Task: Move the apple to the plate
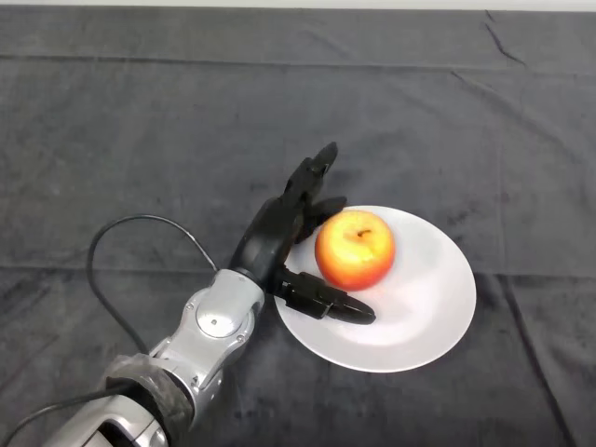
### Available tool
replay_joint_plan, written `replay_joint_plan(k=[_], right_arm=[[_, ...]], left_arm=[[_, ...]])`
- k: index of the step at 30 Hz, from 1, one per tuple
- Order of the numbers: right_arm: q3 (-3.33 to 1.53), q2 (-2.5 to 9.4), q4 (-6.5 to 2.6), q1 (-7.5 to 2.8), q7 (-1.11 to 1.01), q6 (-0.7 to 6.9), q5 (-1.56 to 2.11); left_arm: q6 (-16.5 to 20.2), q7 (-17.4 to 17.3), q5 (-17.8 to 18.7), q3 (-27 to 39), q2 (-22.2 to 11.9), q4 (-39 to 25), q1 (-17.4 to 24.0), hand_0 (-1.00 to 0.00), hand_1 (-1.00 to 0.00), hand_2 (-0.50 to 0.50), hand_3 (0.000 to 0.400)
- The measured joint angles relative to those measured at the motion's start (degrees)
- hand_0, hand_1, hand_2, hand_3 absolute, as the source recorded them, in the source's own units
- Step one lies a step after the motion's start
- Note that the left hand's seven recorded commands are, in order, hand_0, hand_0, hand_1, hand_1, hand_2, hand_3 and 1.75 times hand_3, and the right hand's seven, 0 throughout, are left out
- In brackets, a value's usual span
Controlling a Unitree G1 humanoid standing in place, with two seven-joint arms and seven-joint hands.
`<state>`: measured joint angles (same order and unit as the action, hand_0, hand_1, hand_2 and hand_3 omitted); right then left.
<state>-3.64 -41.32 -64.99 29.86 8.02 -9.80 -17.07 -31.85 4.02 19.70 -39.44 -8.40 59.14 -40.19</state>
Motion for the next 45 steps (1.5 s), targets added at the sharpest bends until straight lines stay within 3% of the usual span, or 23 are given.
replay_joint_plan(k=[9,25,45], right_arm=[[0.0,0.0,0.03,0.0,0.0,0.01,0.0],[-0.03,0.0,0.02,0.0,-0.01,0.08,-0.01],[-0.16,0.04,-0.04,-0.05,-0.02,0.4,-0.04]], left_arm=[[-0.4,-1.3,1.4,6.5,-3.5,0.5,0.0,0.0,0.0,0.0,0.0],[-8.3,-6.2,3.9,19.9,-10.1,2.9,0.2,0.0,0.0,0.0,0.0],[-8.0,-9.6,10.0,37.7,-21.0,6.4,3.8,0.0,0.0,0.0,0.0]])
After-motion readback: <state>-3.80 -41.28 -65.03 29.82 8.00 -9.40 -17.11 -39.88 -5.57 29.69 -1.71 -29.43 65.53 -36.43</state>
